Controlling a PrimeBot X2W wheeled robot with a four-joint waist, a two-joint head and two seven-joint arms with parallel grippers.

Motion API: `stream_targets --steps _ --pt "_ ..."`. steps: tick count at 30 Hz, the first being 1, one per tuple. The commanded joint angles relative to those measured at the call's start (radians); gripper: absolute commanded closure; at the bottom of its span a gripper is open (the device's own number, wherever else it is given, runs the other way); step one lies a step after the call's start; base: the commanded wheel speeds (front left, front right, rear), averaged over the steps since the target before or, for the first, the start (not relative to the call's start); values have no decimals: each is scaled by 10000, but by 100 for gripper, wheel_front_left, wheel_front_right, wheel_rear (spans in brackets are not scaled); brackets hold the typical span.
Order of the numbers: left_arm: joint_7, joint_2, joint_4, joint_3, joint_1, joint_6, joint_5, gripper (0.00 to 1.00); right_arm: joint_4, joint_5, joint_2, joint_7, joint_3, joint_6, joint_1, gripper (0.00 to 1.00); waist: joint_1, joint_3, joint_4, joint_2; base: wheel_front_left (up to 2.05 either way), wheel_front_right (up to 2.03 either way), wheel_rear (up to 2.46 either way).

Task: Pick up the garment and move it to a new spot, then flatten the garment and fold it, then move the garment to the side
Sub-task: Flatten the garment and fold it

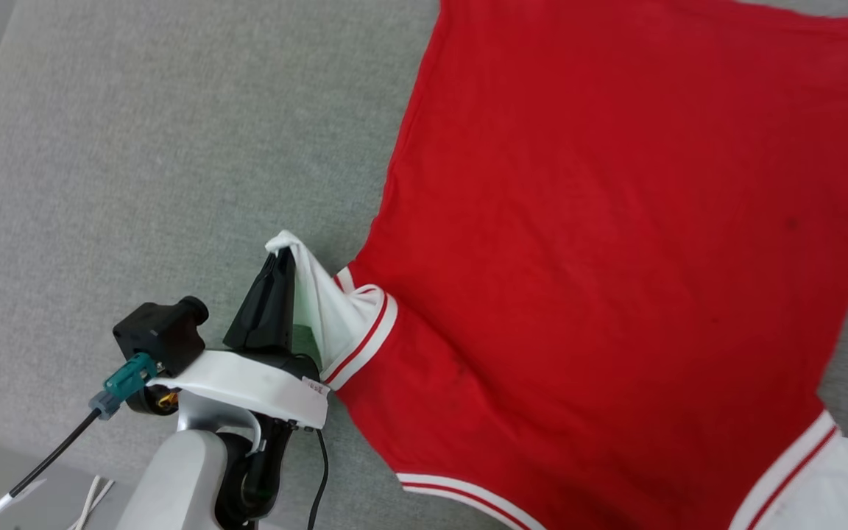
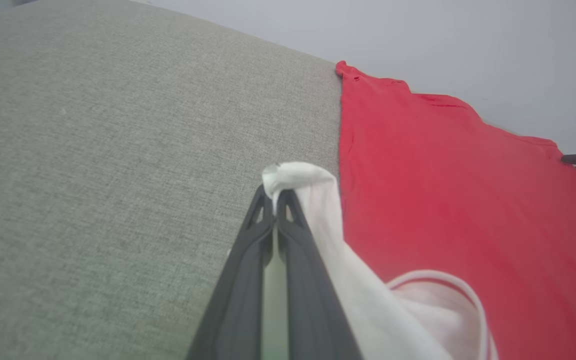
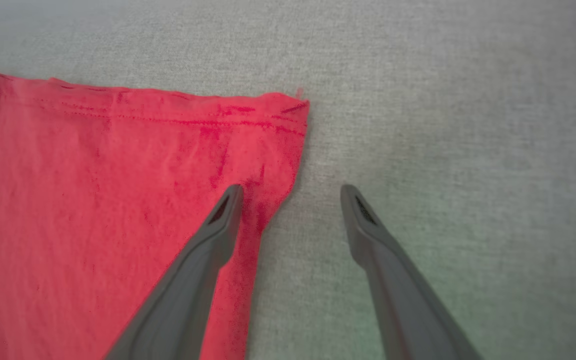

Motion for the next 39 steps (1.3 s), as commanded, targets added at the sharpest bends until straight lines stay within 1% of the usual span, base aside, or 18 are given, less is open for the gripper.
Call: stream_targets --steps 1,4,8,9,10,11,14,19,22,26,28,29,30,32,35,37,39 --pt "-95 -5 2 -54 -218 -41 105 100 183 -117 -44 128 38 -7 -349 0 -3 533 448 -1 0 0 0" --pt "-166 -32 28 -128 -370 -72 156 100 647 -207 9 403 105 -7 -551 0 -3 727 549 -1 0 0 0" --pt "-189 -33 127 -182 -451 -93 181 100 1567 -398 183 1195 85 -9 -364 0 -3 768 608 -1 0 0 0" --pt "-197 -44 157 -197 -480 -104 162 100 1744 -410 254 1406 40 -9 -328 32 -3 758 620 -1 0 0 0" --pt "-211 -40 184 -215 -507 -101 180 100 1836 -435 320 1550 27 -9 -299 80 -3 741 624 -1 0 0 0" --pt "-225 -35 213 -228 -518 -94 189 100 1842 -473 359 1551 20 -9 -306 100 -3 719 626 -1 0 0 0" --pt "-257 -38 335 -261 -491 -88 179 100 1667 -632 232 1311 177 -7 -430 100 -3 569 604 -1 0 0 0" --pt "-257 36 535 -243 -254 -26 112 100 1169 -816 -280 903 541 -7 -747 100 -3 83 421 -1 0 0 0" --pt "-222 139 706 -185 -23 30 95 100 838 -753 -563 749 855 -9 -697 100 -3 -449 216 -1 0 0 0" --pt "-116 323 829 -158 425 161 137 100 235 -426 -976 868 1270 -9 9 100 -3 -1338 -106 -1 0 0 0" --pt "-25 468 813 -108 721 280 138 100 -228 -253 -1251 1018 1462 -9 597 100 -3 -1771 -329 -1 0 0 0" --pt "21 531 790 -72 862 340 115 100 -476 -121 -1318 1075 1533 -9 948 100 -3 -1988 -469 -1 0 0 0" --pt "21 531 790 -72 862 340 115 100 -476 -121 -1318 1075 1533 -9 948 100 -3 -1988 -469 -1 0 0 0" --pt "160 652 745 -3 1178 470 60 100 -993 137 -1501 1293 1546 -9 1779 100 -3 -2383 -751 -1 0 0 0" --pt "332 844 714 194 1741 695 -43 100 -1816 422 -1611 1624 1583 -9 3330 100 -3 -3091 -1240 -1 0 0 0" --pt "474 950 662 314 2166 836 -162 100 -2409 507 -1656 1898 1614 -9 4652 100 -3 -3511 -1537 -1 0 0 0" --pt "548 1053 566 439 2515 1014 -211 100 -2948 702 -1536 2179 1548 -9 5978 100 -3 -3812 -1825 -1 0 0 0"
